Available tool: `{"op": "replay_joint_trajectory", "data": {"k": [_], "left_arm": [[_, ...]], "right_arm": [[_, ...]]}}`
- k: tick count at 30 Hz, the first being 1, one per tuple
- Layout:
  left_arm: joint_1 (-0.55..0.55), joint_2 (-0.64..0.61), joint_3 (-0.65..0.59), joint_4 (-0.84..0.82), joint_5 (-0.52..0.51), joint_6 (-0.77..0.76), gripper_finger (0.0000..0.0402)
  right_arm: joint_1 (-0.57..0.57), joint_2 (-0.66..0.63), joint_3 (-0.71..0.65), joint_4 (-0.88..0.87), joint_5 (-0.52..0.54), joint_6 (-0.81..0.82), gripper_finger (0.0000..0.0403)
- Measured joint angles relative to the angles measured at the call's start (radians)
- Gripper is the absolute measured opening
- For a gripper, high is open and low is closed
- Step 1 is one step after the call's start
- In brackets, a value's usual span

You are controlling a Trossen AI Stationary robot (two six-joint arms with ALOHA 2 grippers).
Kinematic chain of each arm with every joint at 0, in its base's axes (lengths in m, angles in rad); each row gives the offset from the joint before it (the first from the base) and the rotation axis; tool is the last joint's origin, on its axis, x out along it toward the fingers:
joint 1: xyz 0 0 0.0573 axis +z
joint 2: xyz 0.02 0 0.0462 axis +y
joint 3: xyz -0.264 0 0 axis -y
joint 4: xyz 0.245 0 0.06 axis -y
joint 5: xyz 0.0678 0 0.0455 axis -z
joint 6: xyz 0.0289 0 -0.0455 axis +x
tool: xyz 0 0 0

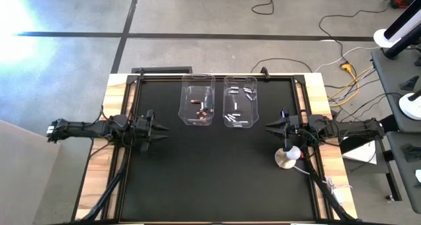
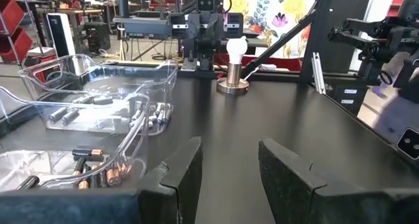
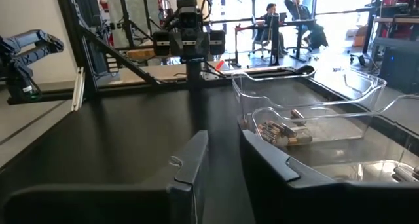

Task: Sort batteries
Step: Return to Home Position

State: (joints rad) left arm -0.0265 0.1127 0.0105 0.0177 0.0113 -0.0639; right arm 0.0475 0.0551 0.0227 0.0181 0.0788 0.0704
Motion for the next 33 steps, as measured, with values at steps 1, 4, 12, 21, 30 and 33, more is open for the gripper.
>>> {"op": "replay_joint_trajectory", "data": {"k": [1,4,12,21,30,33], "left_arm": [[0.0,0.002,0.0,0.0,0.0,0.0,0.0131],[0.0,0.007,0.0,0.0,0.0,0.0,0.0131],[0.0,0.011,0.0,0.0,0.0,0.0,0.0131],[0.0,0.011,0.0,0.0,0.0,0.0,0.0131],[0.0,0.011,-0.001,0.002,0.0,0.0,0.0131],[0.0,0.011,-0.001,0.002,0.0,0.0,0.0131]], "right_arm": [[0.0,0.0,0.0,0.0,0.0,0.0,0.0083],[0.0,0.0,0.0,-0.001,0.0,0.0,0.0088],[0.0,0.0,0.001,0.0,0.0,0.0,0.0076],[0.0,0.0,0.001,0.0,0.0,0.0,0.0059],[0.0,0.0,0.002,0.0,0.0,0.0,0.0072],[0.0,0.0,0.002,0.0,0.0,0.0,0.0079]]}}
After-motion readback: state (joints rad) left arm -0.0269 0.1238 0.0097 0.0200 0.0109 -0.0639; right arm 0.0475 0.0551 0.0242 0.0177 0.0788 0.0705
